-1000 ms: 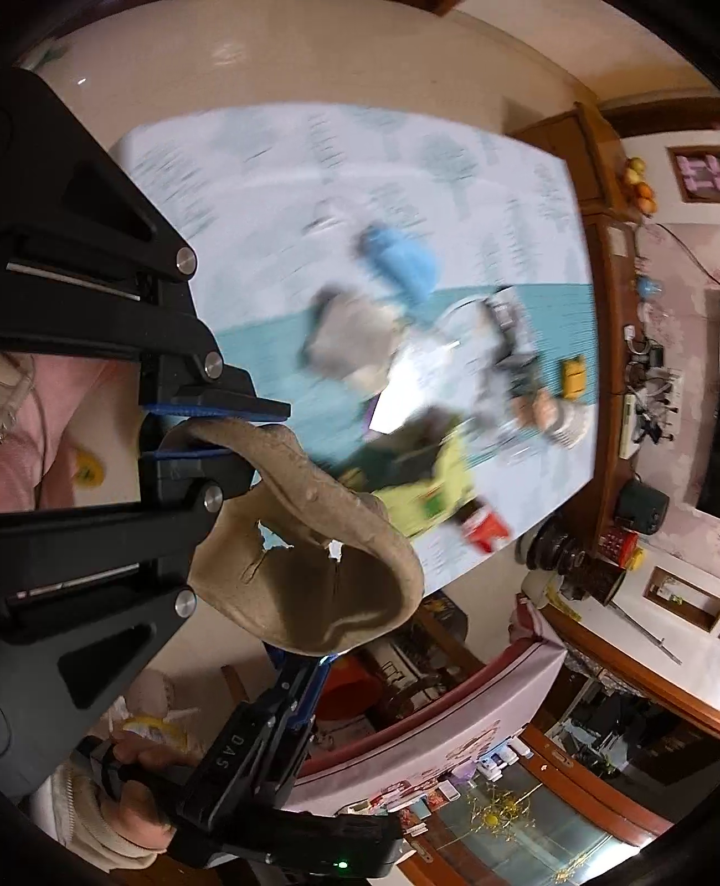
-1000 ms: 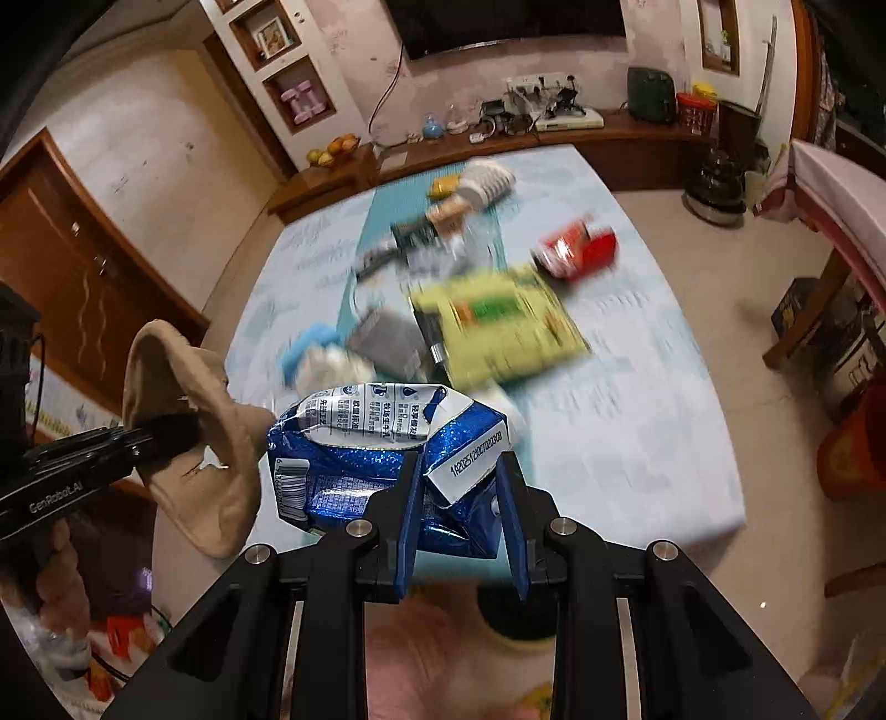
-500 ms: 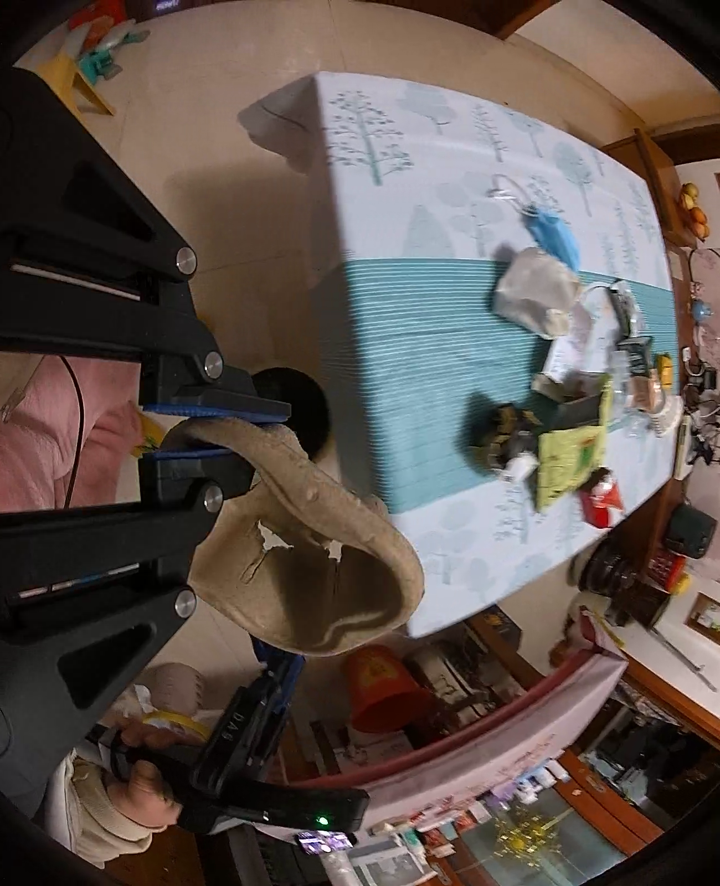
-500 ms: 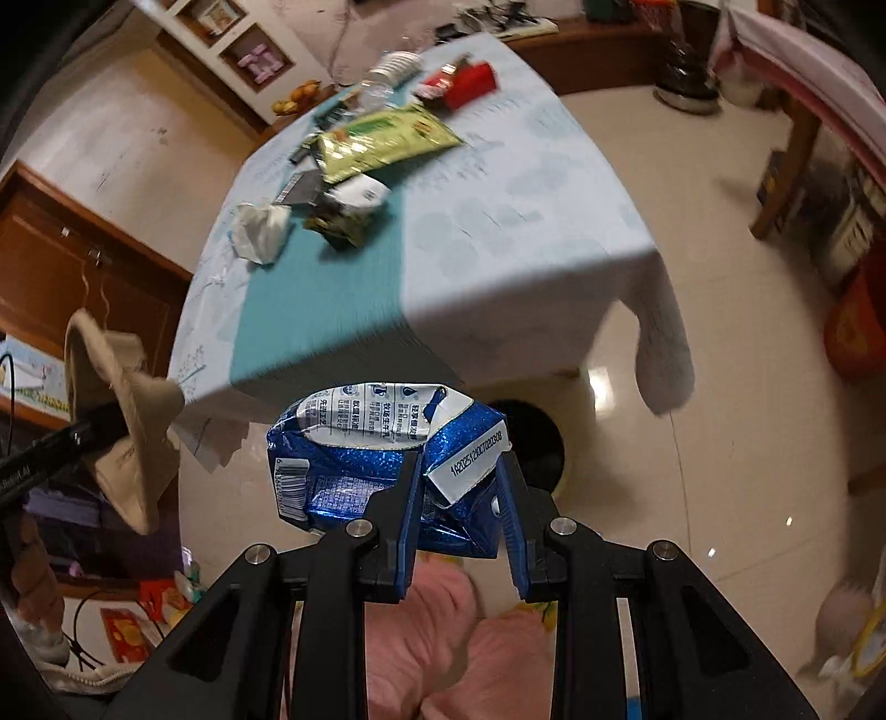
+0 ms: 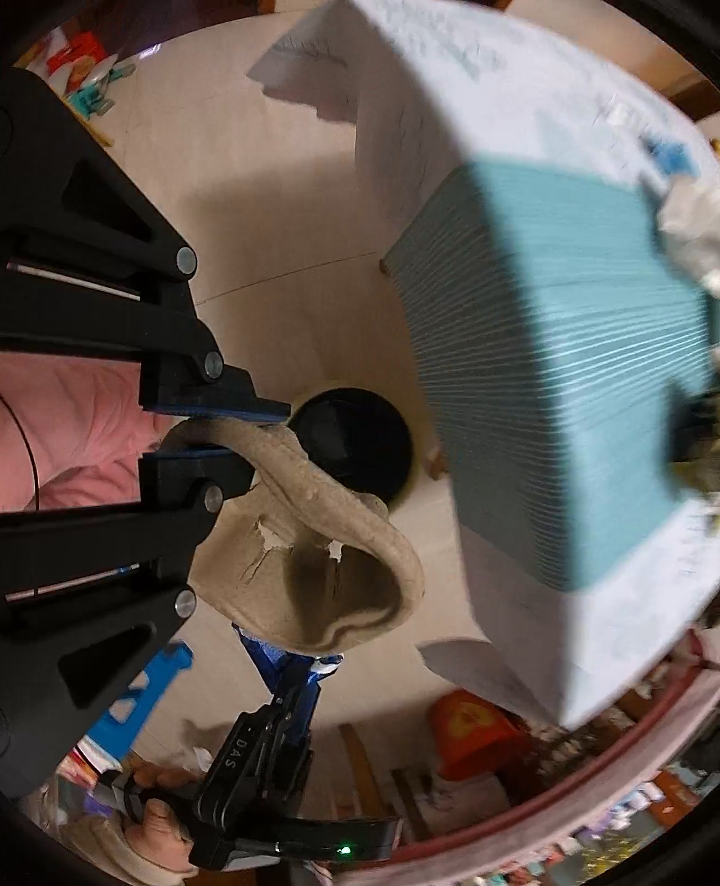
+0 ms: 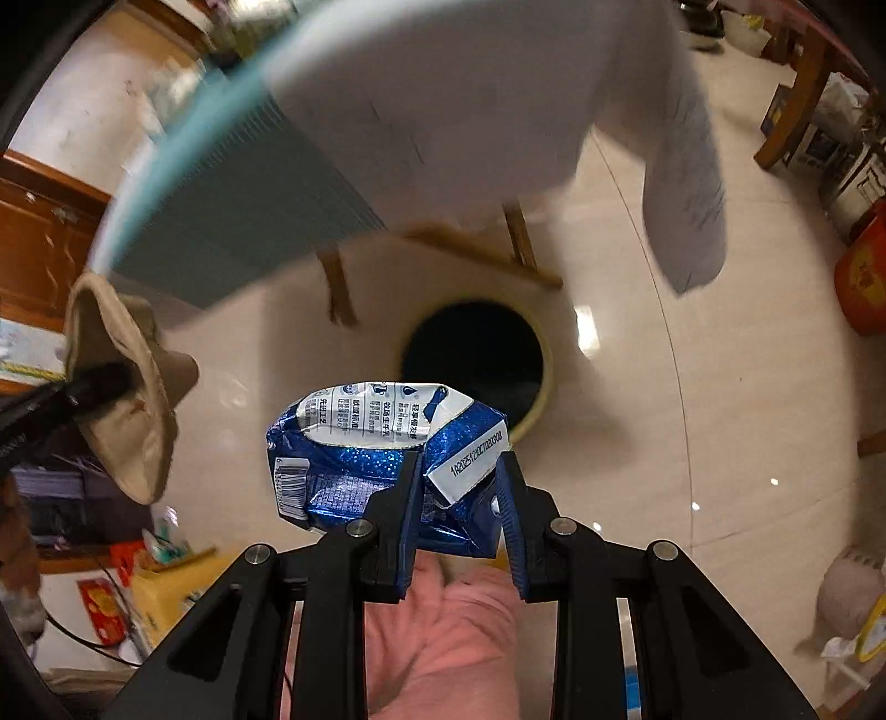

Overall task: Collect trash
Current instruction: 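Carry the tray and carton with both tools down to the black bin, then open the right tool over the bin dropping the carton while the left tool drops the tray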

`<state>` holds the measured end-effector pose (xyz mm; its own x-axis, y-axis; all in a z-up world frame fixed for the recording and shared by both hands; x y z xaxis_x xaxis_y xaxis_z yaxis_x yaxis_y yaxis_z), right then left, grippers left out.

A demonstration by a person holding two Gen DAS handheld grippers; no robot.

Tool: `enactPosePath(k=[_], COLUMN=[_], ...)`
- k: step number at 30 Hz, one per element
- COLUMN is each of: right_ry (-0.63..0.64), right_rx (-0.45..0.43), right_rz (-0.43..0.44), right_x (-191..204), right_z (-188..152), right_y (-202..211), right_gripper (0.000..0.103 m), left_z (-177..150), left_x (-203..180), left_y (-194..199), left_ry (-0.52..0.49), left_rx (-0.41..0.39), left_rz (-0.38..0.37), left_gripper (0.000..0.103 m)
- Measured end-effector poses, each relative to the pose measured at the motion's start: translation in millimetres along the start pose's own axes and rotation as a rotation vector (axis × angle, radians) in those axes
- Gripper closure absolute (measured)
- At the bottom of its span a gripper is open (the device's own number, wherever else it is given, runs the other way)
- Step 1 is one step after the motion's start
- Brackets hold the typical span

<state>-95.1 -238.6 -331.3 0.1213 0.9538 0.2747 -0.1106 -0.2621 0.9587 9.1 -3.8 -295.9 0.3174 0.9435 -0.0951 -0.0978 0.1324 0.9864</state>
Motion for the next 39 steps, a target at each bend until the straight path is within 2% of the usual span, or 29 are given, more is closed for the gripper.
enactPosePath(k=[5,9,16,18,19,20,21,23,24,25,30,39], right_ry=[-0.008,0.009,0.075,0.069,0.065,0.06,0.054,0.037,0.026,0.019,0.003,-0.059], right_rx=[0.068,0.089,0.079,0.077,0.072,0.062,0.049,0.041,0.037,0.032,-0.011,-0.07], right_rz=[-0.029,-0.043,-0.075,-0.062,-0.062,-0.066,-0.063,-0.06,-0.059,-0.058,-0.064,-0.061], right_x=[-17.4,-22.7,-16.9,-16.3,-16.1,-17.9,-19.7,-20.4,-19.7,-20.9,-22.2,-17.6], right_z=[-7.4,-0.7,24.7,31.0,34.1,38.4,42.4,49.3,50.4,51.5,52.2,45.6], right_y=[-84.3,-144.2,-225.4,-238.0,-244.0,-246.8,-249.4,-252.2,-249.7,-249.6,-228.2,-161.7], right_gripper=[0.077,0.077,0.077,0.071,0.06,0.054,0.052,0.05,0.05,0.05,0.05,0.05], left_z=[-4.0,-1.6,7.1,11.5,11.1,12.9,14.5,15.3,16.2,16.9,21.9,18.1], left_x=[0.7,0.0,-6.3,-5.6,-6.1,-4.6,-2.5,-2.0,-1.5,-0.6,-7.9,-32.5], left_y=[-83.5,-144.6,-213.2,-226.5,-232.0,-236.2,-240.1,-241.7,-241.6,-239.7,-221.2,-170.2], left_ry=[-0.07,-0.123,-0.212,-0.22,-0.219,-0.214,-0.207,-0.195,-0.189,-0.185,-0.18,-0.165], left_rx=[0.045,0.058,0.036,0.023,0.018,0.013,0.006,-0.001,-0.009,-0.02,-0.06,-0.091], left_rz=[0.033,0.069,0.139,0.156,0.158,0.163,0.164,0.16,0.16,0.161,0.149,0.095], left_gripper=[0.098,0.098,0.097,0.097,0.097,0.096,0.093,0.077,0.057,0.045,0.044,0.044])
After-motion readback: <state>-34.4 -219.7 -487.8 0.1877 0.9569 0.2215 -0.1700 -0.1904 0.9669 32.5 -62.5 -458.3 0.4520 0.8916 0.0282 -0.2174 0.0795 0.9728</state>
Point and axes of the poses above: each gripper's, at about its wrist camera, not at the fingertips, and y roughly against the way its jaws point, x to its left, z to its top, the point moved 9 cm from there along -y, roughly the way its jaws point, and after that the axes turned 2 degrees about x, right-handed, at the moved point
